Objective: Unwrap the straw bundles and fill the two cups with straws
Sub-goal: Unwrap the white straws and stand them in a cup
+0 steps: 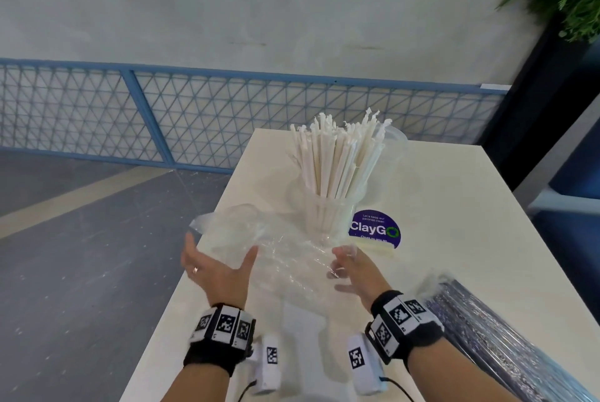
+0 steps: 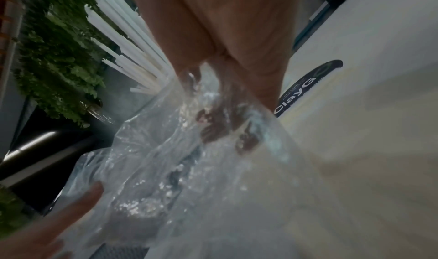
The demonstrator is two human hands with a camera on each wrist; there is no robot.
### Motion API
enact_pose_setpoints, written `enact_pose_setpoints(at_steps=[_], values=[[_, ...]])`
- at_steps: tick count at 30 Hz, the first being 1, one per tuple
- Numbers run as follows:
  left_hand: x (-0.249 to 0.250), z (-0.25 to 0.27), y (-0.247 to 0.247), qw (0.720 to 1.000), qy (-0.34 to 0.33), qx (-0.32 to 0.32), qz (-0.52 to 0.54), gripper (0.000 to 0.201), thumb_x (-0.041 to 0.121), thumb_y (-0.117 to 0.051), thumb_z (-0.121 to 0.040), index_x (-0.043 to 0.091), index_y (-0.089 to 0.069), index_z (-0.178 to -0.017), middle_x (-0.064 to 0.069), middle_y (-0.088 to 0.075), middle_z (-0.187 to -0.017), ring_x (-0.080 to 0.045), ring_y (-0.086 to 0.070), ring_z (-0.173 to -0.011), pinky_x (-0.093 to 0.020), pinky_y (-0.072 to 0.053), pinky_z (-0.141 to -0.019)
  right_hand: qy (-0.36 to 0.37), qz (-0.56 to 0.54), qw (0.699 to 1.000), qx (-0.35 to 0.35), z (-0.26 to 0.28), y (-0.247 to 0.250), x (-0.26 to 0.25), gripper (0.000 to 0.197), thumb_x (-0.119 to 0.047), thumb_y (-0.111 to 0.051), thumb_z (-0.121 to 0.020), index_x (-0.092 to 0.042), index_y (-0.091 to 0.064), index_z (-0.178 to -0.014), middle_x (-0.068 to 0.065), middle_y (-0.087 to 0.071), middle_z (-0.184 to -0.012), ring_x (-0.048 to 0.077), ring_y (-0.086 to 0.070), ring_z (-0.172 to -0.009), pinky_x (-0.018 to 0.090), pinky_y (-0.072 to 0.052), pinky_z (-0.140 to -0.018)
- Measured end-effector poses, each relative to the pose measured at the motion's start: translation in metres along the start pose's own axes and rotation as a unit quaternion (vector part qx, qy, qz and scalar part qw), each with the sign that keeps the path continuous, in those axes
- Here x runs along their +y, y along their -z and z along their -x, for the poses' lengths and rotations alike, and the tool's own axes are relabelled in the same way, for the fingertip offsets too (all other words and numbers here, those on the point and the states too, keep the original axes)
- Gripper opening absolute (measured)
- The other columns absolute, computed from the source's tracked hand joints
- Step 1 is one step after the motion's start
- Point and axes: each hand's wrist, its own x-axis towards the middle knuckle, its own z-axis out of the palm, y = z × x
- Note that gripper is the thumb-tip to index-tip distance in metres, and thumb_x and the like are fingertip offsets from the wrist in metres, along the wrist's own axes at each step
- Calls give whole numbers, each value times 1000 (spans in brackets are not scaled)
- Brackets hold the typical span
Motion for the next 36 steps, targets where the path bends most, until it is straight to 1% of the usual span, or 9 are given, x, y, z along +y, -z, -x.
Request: enact_pose_setpoints(at_steps=[5,8,14,17,20,22,25,31,36], values=[[-4,-12,8,957,-105,-158,-218,22,44,-67,-78,24,-57,-77,8,-62,-83,-17,-57,-86,-38,-7,-113,-17,40,999,-4,-8,1,3,20,-28,-47,-95,-11,-50,-104,3,-56,-79,17,-60,-73,35,-52,-75],[-12,-19,12,966,-98,-150,-186,39,32,-51,-93,19,-40,-58,3,-50,-56,-25,-45,-58,-39,-40,-86,-23,65,998,-4,-14,-3,4,17,-25,-46,-96,-10,-50,-102,3,-55,-78,17,-60,-72,36,-52,-74],[-32,-31,19,967,-15,-119,-227,37,27,-41,-97,8,-50,-66,-7,-58,-69,-32,-53,-69,-32,-36,-64,-16,66,993,100,-24,4,16,21,-13,-41,-96,-6,-45,-116,16,-56,-100,27,-58,-88,39,-45,-80],[-35,-29,15,960,-14,-139,-243,32,27,-41,-97,9,-54,-74,-6,-65,-70,-35,-59,-74,-36,-43,-70,178,286,914,225,-19,-3,22,52,-26,-57,-90,-8,-37,-134,16,-40,-135,33,-39,-123,43,-34,-102],[-29,-30,12,966,-6,-163,-199,16,14,-42,-94,9,-54,-84,-4,-62,-69,-31,-57,-67,-33,-42,-65,322,501,794,123,-8,-20,26,59,-50,-47,-86,-27,-33,-138,4,-41,-140,25,-34,-129,50,-37,-101],[-22,-28,10,969,-1,-190,-157,14,8,-38,-93,9,-50,-86,-5,-58,-66,-25,-53,-55,-30,-40,-59,219,620,752,44,-8,-28,37,77,-68,-25,-78,-32,-15,-147,6,-35,-149,33,-21,-137,59,-42,-93],[-19,-26,5,962,-1,-215,-168,15,11,-34,-96,12,-46,-88,-4,-54,-62,-22,-45,-43,-26,-37,-49,56,676,732,-60,-23,-19,56,89,-78,-8,-70,-35,34,-135,5,26,-154,38,34,-134,67,-8,-108],[-33,-44,11,966,79,-194,-152,22,11,-35,-95,7,-49,-79,-12,-59,-72,-23,-45,-41,-30,-42,-52,-42,661,738,-134,-27,-3,60,97,-77,-35,-77,-39,28,-139,-9,42,-146,24,33,-138,73,0,-104],[-11,-63,0,940,109,-267,-184,40,44,-48,-91,10,-56,-72,-3,-68,-70,-20,-55,-46,-28,-42,-55,-40,659,739,-136,-26,-6,60,99,-78,-36,-75,-38,28,-139,-7,42,-146,26,34,-138,74,0,-103]])
